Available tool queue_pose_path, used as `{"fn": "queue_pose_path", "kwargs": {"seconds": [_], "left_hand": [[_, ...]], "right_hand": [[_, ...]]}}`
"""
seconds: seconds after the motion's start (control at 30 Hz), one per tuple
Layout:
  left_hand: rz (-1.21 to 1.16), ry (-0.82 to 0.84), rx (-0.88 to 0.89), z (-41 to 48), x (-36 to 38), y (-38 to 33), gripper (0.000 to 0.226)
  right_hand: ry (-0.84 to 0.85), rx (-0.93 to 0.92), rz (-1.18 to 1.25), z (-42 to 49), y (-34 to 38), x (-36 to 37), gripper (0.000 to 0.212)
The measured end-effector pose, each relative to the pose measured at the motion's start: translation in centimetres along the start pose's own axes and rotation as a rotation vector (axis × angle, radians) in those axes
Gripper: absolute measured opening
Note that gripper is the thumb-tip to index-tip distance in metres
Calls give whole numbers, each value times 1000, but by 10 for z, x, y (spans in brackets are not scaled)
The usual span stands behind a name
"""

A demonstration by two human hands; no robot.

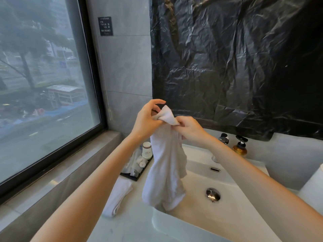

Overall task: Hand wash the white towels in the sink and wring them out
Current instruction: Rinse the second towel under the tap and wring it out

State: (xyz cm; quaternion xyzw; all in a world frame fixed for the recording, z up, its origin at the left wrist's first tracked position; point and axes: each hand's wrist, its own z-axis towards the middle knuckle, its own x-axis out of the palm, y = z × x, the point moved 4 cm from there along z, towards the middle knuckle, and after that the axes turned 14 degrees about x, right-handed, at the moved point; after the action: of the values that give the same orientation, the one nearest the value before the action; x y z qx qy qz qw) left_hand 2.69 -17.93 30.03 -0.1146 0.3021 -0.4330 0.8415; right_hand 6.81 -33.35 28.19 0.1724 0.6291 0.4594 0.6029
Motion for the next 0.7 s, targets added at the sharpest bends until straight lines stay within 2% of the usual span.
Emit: {"fn": "queue_pose_path", "kwargs": {"seconds": [0.07, 0.13, 0.23, 0.33, 0.43, 0.57, 0.63, 0.7], "left_hand": [[-82, 73, -111, -10, 3, 11, 57], [-191, 180, -242, -29, 8, 24, 62], [-128, 320, -309, -59, 15, 44, 44], [-233, 286, -377, -64, 17, 48, 27], [-325, 242, -430, -53, 12, 45, 28], [-288, 376, -450, -45, 10, 45, 29], [-193, 388, -416, -42, 7, 48, 28], [-138, 257, -445, -34, -2, 50, 39]], "right_hand": [[-69, -39, 35, 2, 9, -5, 12], [-98, -57, 145, 2, 21, -13, 21], [-132, -52, 350, 9, 37, -30, 25], [-132, -65, 420, 13, 54, -43, 21], [-114, -36, 499, 16, 58, -47, 19], [-117, -5, 534, 16, 54, -47, 22], [-176, 53, 583, 14, 52, -51, 25], [-334, 98, 546, 16, 44, -60, 25]]}}
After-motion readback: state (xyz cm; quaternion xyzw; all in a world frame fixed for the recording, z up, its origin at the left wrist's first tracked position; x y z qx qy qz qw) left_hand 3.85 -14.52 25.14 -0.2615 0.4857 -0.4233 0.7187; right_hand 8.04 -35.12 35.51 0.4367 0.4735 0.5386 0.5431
